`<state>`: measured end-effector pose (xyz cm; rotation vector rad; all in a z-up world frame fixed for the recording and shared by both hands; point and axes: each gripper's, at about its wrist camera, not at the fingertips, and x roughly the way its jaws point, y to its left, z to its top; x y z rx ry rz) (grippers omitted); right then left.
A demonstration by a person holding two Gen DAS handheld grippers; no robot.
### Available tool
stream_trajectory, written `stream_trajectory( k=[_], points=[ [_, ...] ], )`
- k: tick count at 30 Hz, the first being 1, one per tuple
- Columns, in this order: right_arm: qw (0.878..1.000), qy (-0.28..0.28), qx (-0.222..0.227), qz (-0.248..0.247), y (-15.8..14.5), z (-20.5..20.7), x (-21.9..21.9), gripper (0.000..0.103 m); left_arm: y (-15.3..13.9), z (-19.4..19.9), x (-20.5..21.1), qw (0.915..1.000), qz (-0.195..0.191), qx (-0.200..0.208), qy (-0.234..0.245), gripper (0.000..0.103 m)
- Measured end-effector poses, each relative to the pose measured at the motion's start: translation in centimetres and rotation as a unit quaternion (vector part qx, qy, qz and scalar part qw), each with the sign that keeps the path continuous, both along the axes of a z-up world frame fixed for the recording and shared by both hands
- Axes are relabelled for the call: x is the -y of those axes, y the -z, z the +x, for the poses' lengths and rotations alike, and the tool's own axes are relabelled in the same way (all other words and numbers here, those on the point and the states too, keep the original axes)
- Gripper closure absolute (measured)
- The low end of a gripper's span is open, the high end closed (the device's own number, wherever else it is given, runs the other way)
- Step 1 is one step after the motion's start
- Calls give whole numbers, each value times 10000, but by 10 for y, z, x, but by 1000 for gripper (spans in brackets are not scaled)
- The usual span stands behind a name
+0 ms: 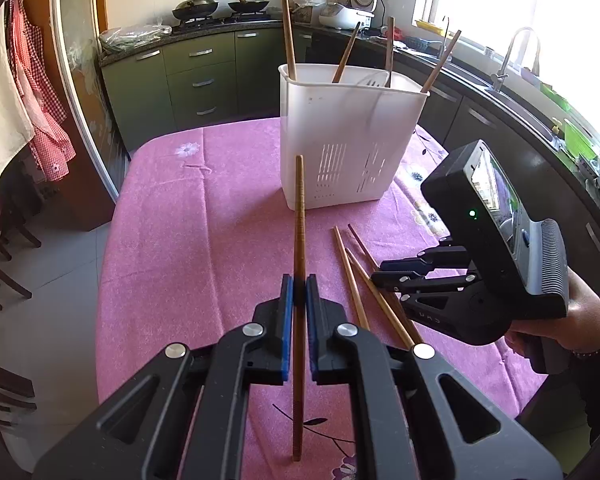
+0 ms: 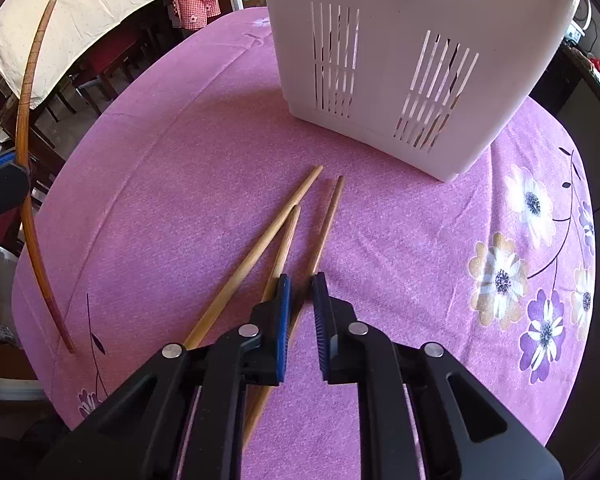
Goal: Organize utensils
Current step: 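Lift the chopstick upright with the left gripper while the right gripper grasps another chopstick, then carry both upright chopsticks over the white holder with both grippers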
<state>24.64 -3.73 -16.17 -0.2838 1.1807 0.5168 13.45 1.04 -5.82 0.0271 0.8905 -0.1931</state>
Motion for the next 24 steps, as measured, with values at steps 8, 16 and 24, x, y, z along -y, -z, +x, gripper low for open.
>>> stream_trajectory(
  k=[8, 16, 24],
  points=[
    [9997, 99, -20, 227, -1, -6, 12, 96, 0, -1, 0, 10000, 7, -2, -4, 97],
    [9966, 136, 259, 769, -36, -26, 58, 96, -3, -2, -2, 10000, 12, 36, -24, 97],
    [9870, 188, 903, 1315, -92, -68, 101, 97, -9, -6, -2, 9999, 39, 101, -14, 97]
  ],
)
